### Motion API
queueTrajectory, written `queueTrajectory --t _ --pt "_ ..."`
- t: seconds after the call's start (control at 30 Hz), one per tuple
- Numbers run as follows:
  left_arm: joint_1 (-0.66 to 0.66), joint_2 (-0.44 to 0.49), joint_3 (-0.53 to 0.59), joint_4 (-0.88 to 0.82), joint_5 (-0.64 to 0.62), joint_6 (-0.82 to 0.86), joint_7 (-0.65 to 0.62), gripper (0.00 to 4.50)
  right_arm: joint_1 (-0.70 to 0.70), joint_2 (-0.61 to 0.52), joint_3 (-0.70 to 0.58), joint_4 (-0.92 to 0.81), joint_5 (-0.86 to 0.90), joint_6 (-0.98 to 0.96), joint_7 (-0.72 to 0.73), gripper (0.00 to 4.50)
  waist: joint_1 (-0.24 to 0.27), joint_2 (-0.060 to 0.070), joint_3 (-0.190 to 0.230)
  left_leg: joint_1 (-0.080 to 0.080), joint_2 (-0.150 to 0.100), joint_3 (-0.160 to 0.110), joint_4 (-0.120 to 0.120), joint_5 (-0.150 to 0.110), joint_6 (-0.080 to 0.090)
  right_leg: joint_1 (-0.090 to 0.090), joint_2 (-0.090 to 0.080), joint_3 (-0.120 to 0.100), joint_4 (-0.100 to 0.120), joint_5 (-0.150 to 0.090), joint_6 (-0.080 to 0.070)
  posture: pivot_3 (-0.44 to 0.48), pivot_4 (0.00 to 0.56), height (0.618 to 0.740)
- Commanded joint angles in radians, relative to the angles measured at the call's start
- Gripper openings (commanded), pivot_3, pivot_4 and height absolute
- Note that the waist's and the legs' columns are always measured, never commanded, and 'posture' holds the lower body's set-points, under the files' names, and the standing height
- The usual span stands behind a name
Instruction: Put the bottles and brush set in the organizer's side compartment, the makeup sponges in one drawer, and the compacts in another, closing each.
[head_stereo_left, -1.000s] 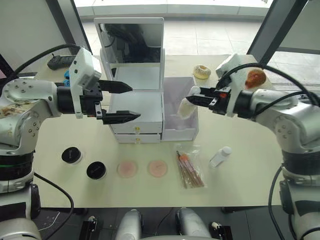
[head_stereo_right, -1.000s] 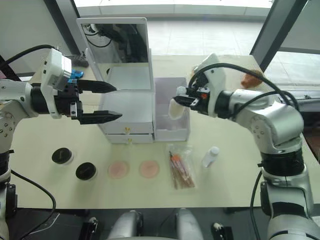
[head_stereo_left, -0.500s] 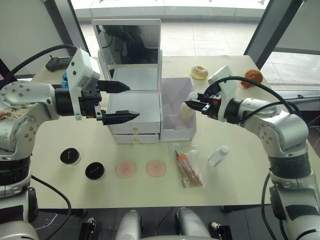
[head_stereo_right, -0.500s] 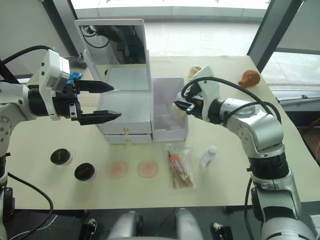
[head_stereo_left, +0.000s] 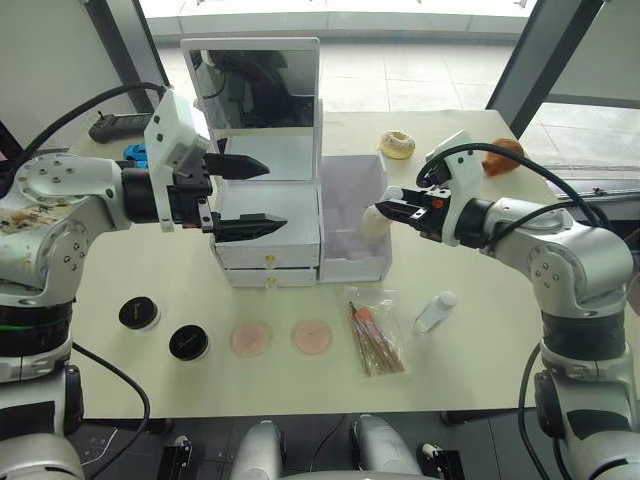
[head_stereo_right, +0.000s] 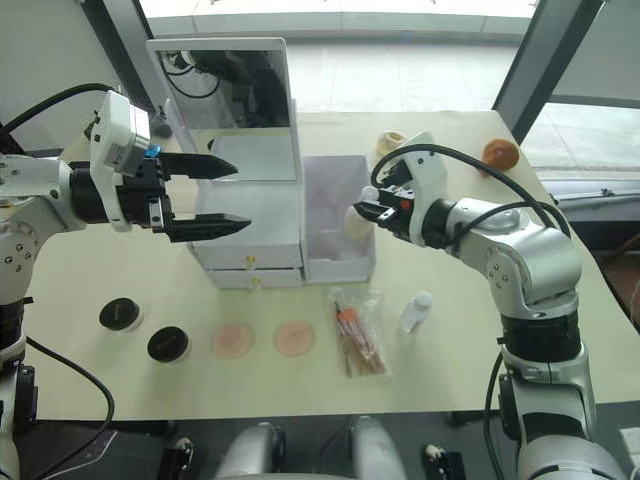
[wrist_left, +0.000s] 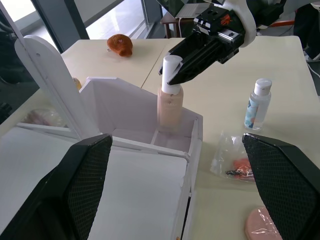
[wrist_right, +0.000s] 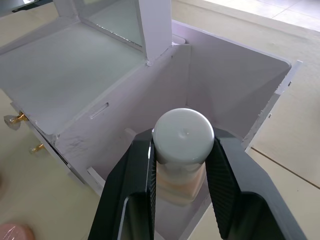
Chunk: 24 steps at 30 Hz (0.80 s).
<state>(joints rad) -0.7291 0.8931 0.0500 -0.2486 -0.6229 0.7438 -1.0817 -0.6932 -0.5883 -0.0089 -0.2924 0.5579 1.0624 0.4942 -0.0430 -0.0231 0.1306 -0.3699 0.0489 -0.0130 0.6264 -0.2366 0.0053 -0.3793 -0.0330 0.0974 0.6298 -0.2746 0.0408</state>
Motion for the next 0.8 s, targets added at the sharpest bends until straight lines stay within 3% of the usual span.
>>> queueTrajectory --t 0.03,0.3,0.8 --pt "-0.026 0.001 0.002 -0.003 0.01 -0.022 -0.007 4.5 0.008 0.021 -0.031 -0.027 0.03 0.047 -0.014 1.26 0.0 0.0 0.0 0.0 0.0 0.0 0.0 0.0 0.0 0.0 0.0 0.0 0.0 0.0 0.0 0.0 0.15 0.74" --pt "-0.037 -0.008 -0.02 0.018 0.026 -0.043 -0.02 4.5 -0.041 0.022 -0.111 -0.066 0.093 0.114 -0.029 1.26 -0.001 0.0 0.0 -0.004 0.0 0.0 0.0 0.0 0.0 -0.005 0.0 0.001 0.001 0.0 0.0 0.0 0.15 0.74" --pt "-0.048 -0.02 -0.022 0.028 0.029 -0.039 -0.053 4.5 0.004 0.059 0.04 -0.03 -0.048 0.055 -0.086 1.26 0.0 0.0 0.0 -0.005 0.0 0.0 0.0 0.0 0.0 -0.006 0.001 0.001 0.001 0.0 -0.001 0.0 0.15 0.74"
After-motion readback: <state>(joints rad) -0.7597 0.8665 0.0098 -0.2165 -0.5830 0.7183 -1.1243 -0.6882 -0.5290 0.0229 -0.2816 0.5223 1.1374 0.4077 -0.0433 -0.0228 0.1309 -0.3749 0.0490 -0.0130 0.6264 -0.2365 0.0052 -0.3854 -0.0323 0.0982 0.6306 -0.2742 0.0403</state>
